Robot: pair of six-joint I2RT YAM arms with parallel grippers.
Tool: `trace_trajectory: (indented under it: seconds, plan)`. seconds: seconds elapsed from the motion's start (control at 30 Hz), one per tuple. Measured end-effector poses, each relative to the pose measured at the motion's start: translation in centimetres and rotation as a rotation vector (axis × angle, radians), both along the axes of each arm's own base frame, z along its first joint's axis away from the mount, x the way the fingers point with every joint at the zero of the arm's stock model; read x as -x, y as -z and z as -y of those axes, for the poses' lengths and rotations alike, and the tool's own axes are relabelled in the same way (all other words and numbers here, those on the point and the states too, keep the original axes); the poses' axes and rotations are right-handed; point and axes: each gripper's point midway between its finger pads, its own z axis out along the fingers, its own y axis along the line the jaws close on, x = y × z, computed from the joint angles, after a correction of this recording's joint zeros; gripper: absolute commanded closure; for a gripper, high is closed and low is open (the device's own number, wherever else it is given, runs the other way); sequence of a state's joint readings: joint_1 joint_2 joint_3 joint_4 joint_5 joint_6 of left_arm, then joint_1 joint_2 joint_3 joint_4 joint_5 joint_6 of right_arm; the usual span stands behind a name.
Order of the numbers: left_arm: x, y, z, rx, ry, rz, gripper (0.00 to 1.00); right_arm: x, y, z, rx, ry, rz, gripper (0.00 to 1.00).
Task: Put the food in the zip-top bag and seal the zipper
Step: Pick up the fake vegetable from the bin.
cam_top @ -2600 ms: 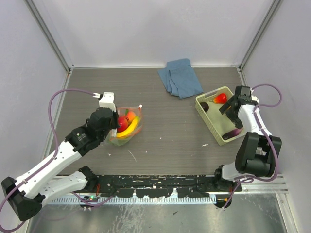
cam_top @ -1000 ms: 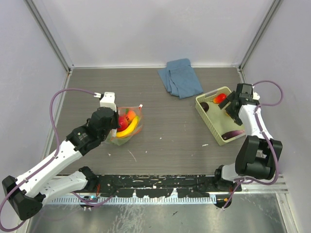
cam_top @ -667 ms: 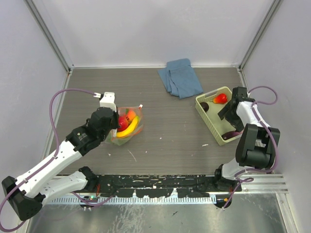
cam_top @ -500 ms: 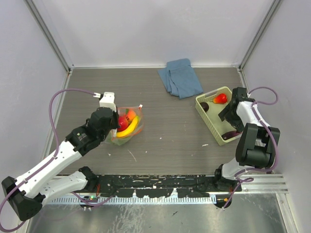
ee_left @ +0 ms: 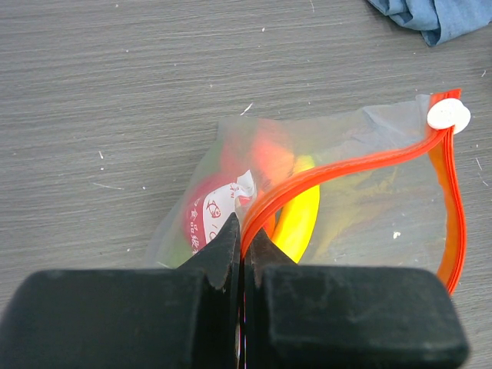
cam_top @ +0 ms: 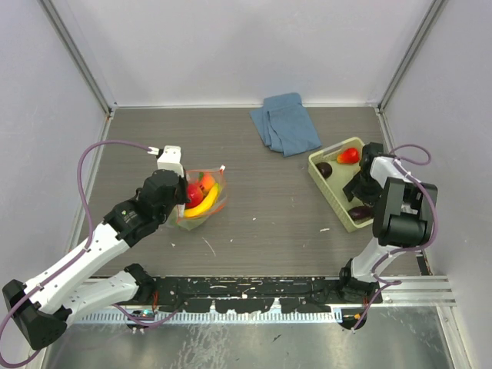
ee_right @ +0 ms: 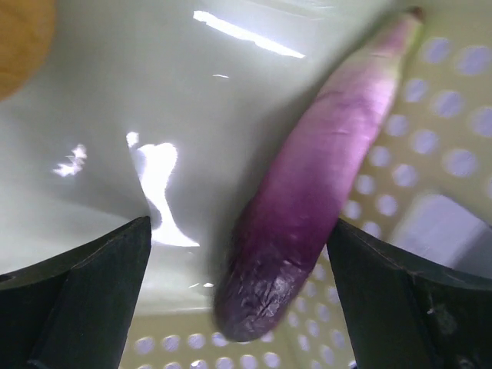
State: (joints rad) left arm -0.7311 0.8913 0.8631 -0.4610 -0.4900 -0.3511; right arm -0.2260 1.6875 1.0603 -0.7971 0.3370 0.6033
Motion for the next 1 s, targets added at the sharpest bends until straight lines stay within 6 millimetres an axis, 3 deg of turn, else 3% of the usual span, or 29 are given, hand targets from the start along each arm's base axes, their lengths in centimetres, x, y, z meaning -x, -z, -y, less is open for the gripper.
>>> trace_trajectory:
  seconds: [0.17,0.3,0.47,0.7,0.83,1.0]
  plan:
    - [0.0,0.0,0.0,0.000,0.000,0.000,1.00,-1.3,1.0,-0.8,-0.057,-0.005,0.037,0.06]
    - [0.0,0.0,0.0,-0.001,-0.001,-0.001,1.00,-2.0,1.2,-1.3,-0.081,-0.013,0.087,0.21]
    - [0.0,0.0,0.0,-0.001,-0.001,-0.001,1.00,-2.1,1.2,-1.6,-0.090,-0.019,0.126,0.49]
    - [0.0,0.0,0.0,-0.001,-0.002,0.000,1.00,-1.7,0.9,-1.7,-0.082,-0.019,0.147,0.68]
    - [0.0,0.0,0.0,-0.001,-0.001,0.000,1.00,-1.4,0.0,-1.8,-0.076,-0.013,0.181,0.79]
    - [0.0,0.0,0.0,-0.001,-0.001,0.000,1.00,-1.6,-2.3,-1.8,-0.063,-0.004,0.268,0.86]
